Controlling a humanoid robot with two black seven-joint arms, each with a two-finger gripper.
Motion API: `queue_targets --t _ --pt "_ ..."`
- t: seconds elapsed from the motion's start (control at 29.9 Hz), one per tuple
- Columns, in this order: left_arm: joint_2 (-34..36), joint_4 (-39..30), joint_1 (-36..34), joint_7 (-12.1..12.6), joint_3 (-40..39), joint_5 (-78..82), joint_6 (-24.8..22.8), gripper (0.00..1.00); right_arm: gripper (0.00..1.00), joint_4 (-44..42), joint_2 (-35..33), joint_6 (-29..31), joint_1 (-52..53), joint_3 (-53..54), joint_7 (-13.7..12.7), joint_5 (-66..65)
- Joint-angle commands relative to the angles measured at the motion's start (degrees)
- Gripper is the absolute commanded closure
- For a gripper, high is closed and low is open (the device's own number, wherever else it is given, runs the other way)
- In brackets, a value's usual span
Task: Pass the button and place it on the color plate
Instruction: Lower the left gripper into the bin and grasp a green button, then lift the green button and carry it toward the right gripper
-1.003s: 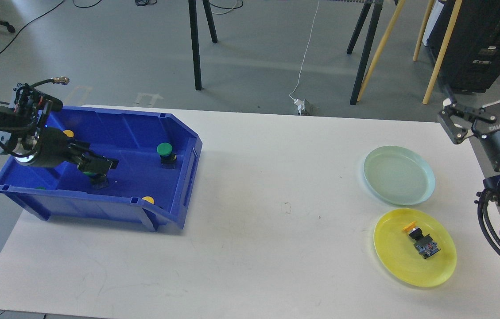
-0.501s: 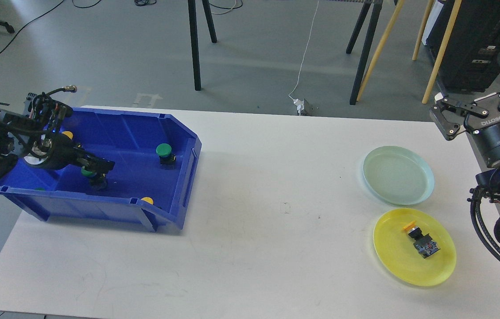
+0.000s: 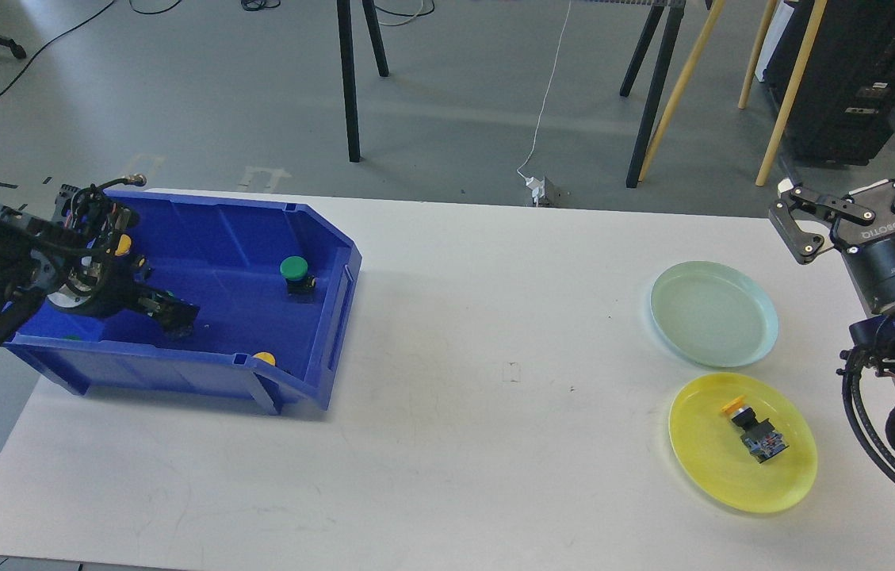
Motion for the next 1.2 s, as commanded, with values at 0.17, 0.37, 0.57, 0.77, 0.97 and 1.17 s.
queue_targets --t 0.17,0.37,0.57,0.77,0.97,1.17 --pt "0.0 0.8 0.2 0.0 -0.1 -0.1 0.0 0.35 0.0 0.0 0.0 0.3 -0.5 0.2 0.0 0.0" --pt "-0.1 0.8 0.9 0.0 0.0 -0.1 0.0 0.5 0.0 -0.1 -0.1 0.3 -1.0 0.4 0.0 0.0" --pt "0.0 0.8 0.6 0.0 -0.1 -0.1 0.0 0.96 0.0 -0.2 -0.1 0.3 -1.3 0.4 0.0 0.0" --pt "0.5 -0.4 -0.4 0.0 -0.9 -1.2 0.0 0.99 0.0 -0.2 -0.1 0.3 -1.8 0.4 0.1 0.0" --pt "10.4 -13.7 -8.6 0.0 -2.2 -8.0 0.0 0.98 0.0 -0.5 -0.7 0.1 -1.8 0.3 0.1 -1.1" --pt "19.2 -34.5 -8.1 0.0 -16.0 -31.6 0.0 0.98 0.0 -0.8 -0.9 -3.3 -1.7 0.3 0.0 -14.9"
